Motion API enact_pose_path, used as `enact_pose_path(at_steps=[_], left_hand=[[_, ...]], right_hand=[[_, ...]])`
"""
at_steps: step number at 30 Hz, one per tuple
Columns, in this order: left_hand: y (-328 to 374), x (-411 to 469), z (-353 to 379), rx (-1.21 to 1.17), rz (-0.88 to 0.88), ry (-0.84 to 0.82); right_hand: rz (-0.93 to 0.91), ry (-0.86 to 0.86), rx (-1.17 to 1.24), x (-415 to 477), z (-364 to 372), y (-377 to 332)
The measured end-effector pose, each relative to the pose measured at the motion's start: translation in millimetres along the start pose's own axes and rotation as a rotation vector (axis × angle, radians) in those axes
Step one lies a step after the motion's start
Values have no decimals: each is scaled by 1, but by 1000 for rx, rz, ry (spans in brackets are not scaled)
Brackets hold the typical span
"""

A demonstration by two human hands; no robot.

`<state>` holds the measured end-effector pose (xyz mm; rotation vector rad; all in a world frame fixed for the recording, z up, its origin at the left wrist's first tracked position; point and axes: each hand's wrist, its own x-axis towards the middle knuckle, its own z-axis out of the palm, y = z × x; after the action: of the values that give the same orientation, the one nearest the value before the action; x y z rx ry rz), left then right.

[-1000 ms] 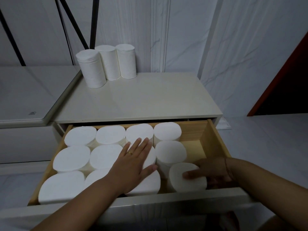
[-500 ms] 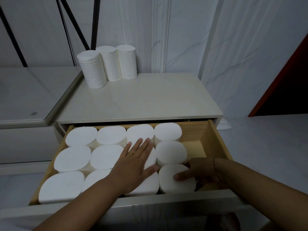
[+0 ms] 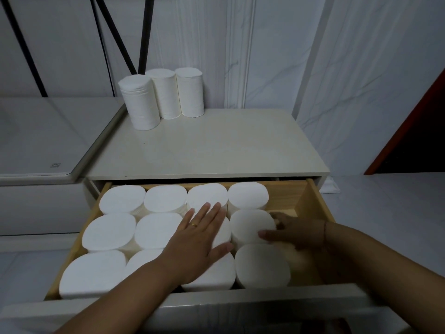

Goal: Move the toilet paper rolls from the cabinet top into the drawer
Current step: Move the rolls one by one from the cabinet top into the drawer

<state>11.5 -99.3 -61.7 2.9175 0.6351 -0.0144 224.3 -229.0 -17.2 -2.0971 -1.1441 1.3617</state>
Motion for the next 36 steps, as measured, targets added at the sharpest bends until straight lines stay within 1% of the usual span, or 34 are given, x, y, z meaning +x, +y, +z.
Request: enact_pose_path(at_steps=[2, 3, 5, 6, 12, 19, 27, 36], left_hand=[[-5, 1, -4, -25, -19, 24], [-8, 1, -6, -30, -25, 42], [-16, 2, -12, -25, -42, 74], [-21, 4, -15, -25, -57, 86], [-44, 17, -31, -90, -136, 142], [-62, 42, -45, -104, -161, 222], [-92, 68, -54, -111, -182, 240], [-110, 89, -51, -78, -137, 232]], right_hand=[[-223, 301, -163, 8, -11, -15], [-266, 411, -187, 13, -16, -23], [-235, 544, -90, 29, -26, -38], [-230, 569, -25, 37, -30, -45], [-337, 603, 83, 90, -38, -92], [-440, 654, 198, 153, -60, -145], [-497, 704, 226, 225, -93, -195], [-499, 777, 280, 291, -119, -238]])
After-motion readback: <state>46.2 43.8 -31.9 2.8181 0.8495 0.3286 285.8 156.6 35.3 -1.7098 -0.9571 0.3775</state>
